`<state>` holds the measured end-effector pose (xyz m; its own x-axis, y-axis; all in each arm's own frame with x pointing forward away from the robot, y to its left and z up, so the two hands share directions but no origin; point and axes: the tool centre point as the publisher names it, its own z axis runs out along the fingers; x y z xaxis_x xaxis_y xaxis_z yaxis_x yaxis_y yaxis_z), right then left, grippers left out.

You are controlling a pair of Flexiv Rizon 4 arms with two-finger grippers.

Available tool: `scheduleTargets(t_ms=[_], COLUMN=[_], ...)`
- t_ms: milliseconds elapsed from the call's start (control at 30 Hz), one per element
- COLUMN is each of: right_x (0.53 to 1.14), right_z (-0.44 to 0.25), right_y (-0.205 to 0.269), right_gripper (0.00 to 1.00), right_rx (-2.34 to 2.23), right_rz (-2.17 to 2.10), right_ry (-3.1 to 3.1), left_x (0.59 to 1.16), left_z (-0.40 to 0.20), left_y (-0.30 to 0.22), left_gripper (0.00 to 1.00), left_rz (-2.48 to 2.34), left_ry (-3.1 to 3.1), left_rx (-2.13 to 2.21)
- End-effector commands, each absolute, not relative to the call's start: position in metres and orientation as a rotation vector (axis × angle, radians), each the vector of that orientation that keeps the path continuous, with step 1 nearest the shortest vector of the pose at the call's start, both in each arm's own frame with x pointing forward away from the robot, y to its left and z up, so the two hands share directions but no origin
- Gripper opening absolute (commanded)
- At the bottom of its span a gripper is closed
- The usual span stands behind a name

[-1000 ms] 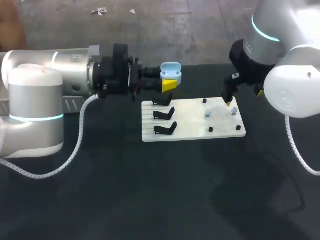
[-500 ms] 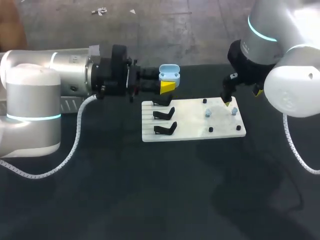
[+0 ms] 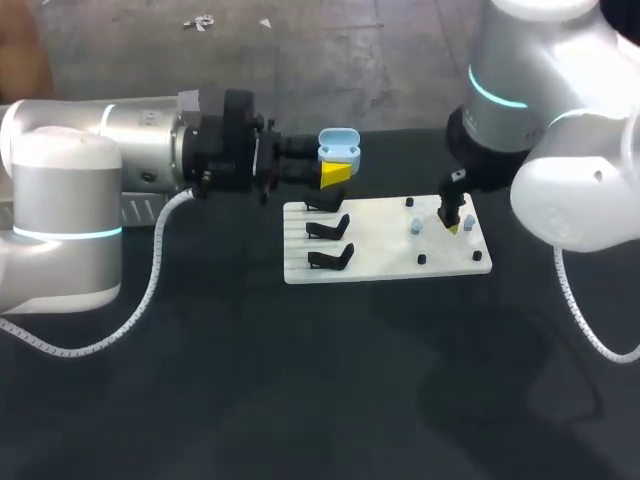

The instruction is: Pick up each earbud case from the left stands, insert the matching earbuds, close the lid, and place the case in the box.

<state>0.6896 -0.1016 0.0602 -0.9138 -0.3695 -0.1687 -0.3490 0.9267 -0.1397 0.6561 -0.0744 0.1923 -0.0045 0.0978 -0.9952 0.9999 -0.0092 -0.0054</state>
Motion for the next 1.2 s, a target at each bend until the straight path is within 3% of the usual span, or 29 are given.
scheduleTargets(t_ms=[33, 400, 433, 500, 533, 1200], right_x=[0.693, 0.701, 0.702, 0.703, 0.704, 0.711], right_z=[0.051, 0.037, 0.036, 0.034, 0.033, 0.029], right_y=[-0.098, -0.106, -0.105, -0.104, -0.104, -0.097], right_gripper=[1.0, 0.93, 0.86, 0.56, 0.51, 0.45], right_rx=[-0.544, -0.538, -0.544, -0.55, -0.551, -0.537], right_rz=[-0.178, -0.193, -0.194, -0.198, -0.197, -0.187], right_ry=[2.889, 2.89, 2.892, 2.892, 2.894, 2.91], left_x=[0.656, 0.656, 0.656, 0.656, 0.656, 0.656], left_z=[0.192, 0.192, 0.192, 0.192, 0.192, 0.192], left_y=[-0.074, -0.074, -0.074, -0.074, -0.074, -0.074], left_gripper=[0.0, 0.0, 0.0, 0.0, 0.0, 0.0], left_rz=[-1.17, -1.17, -1.17, -1.17, -1.17, -1.17], left_ry=[1.276, 1.276, 1.276, 1.276, 1.276, 1.276], left_rx=[1.282, 1.282, 1.282, 1.282, 1.282, 1.282])
